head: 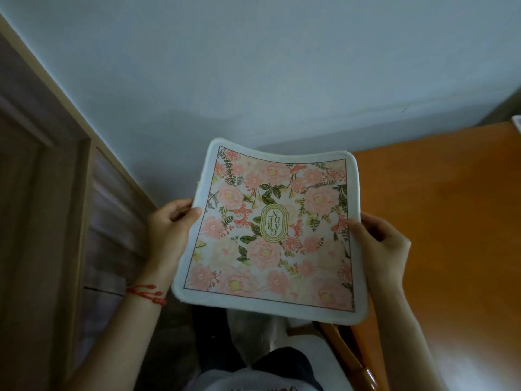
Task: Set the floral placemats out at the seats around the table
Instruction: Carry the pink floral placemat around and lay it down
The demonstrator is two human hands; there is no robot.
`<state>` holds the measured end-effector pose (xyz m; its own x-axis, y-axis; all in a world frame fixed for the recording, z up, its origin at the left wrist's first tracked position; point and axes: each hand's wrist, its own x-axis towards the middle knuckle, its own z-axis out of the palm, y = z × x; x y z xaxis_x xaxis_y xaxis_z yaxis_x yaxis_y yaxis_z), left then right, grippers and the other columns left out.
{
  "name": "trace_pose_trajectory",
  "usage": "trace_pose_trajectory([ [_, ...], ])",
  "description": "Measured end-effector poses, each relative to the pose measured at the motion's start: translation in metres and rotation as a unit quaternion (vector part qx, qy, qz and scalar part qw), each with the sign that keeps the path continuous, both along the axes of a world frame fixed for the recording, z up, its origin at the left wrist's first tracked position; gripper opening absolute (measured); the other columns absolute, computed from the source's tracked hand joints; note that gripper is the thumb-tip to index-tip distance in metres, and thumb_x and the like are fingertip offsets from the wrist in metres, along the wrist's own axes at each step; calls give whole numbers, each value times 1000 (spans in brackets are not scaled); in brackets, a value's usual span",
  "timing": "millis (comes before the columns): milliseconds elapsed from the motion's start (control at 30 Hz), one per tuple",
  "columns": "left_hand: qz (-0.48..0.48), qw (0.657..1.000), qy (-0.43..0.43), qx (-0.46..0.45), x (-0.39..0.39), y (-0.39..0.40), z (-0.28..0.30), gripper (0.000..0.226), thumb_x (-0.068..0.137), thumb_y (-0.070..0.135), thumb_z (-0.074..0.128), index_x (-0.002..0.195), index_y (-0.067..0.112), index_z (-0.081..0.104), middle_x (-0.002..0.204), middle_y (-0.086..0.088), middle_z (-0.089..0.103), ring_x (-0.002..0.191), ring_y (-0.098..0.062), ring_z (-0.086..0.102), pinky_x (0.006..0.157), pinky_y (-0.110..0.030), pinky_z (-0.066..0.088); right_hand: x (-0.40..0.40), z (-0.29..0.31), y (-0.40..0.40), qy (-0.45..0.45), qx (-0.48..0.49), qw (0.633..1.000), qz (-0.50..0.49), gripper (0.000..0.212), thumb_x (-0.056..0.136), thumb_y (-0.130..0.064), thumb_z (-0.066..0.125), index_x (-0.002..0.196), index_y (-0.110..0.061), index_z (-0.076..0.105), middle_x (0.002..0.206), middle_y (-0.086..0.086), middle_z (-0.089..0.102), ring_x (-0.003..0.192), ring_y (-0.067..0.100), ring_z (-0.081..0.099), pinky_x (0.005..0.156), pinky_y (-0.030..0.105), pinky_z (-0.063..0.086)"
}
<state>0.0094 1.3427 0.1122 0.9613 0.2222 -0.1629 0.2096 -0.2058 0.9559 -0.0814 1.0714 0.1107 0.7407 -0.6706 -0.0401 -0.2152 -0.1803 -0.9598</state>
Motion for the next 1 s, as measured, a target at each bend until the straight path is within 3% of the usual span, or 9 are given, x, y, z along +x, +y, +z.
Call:
trace_pose_trajectory([
  [167, -40, 999, 0, 3, 29, -40, 2, 21, 83, 4, 62, 104, 4, 64, 91, -11, 68, 68, -15, 64, 52, -17, 54, 1, -1, -28, -13, 25, 998, -51, 15, 81, -15, 67, 96, -18, 65, 78, -6, 68, 59, 2, 65, 48, 14, 51],
  [333, -91, 996, -4, 16, 50, -84, 4, 16, 82, 5, 64, 96, 12, 65, 80, -1, 67, 54, 1, 63, 53, -16, 53, -8, -4, -60, -23, 34, 994, -103, 15, 81, -14, 67, 95, -19, 65, 76, -8, 67, 58, 0, 64, 49, 14, 51],
  [667, -200, 979, 3, 32, 77, -170, -5, 15, 80, 4, 66, 92, 14, 66, 74, 3, 66, 50, 1, 62, 52, -19, 54, -38, -23, -101, -8, 60, 975, -215, 20, 81, -15, 66, 101, -15, 65, 81, -4, 68, 63, 7, 67, 53, 20, 56],
  [800, -261, 964, 16, 42, 94, -206, -16, 15, 81, 6, 66, 93, 15, 65, 77, 0, 67, 59, -10, 64, 55, -24, 55, -45, -34, -109, 0, 72, 960, -271, 20, 82, -16, 66, 101, -15, 65, 83, -1, 69, 64, 9, 67, 54, 21, 56],
  [900, -317, 947, 20, 45, 109, -232, -27, 16, 82, 6, 65, 97, 11, 65, 78, 1, 66, 66, -15, 63, 55, -21, 55, -44, -41, -112, 2, 78, 945, -319, 21, 81, -14, 66, 102, -14, 65, 83, -1, 69, 63, 8, 67, 54, 20, 56],
  [1000, -375, 925, 30, 56, 128, -259, -39, 16, 82, 6, 65, 97, 10, 66, 80, 0, 66, 70, -19, 64, 62, -30, 55, -41, -49, -115, 9, 86, 925, -371, 19, 81, -14, 66, 100, -15, 66, 82, 1, 69, 63, 11, 67, 53, 22, 56],
])
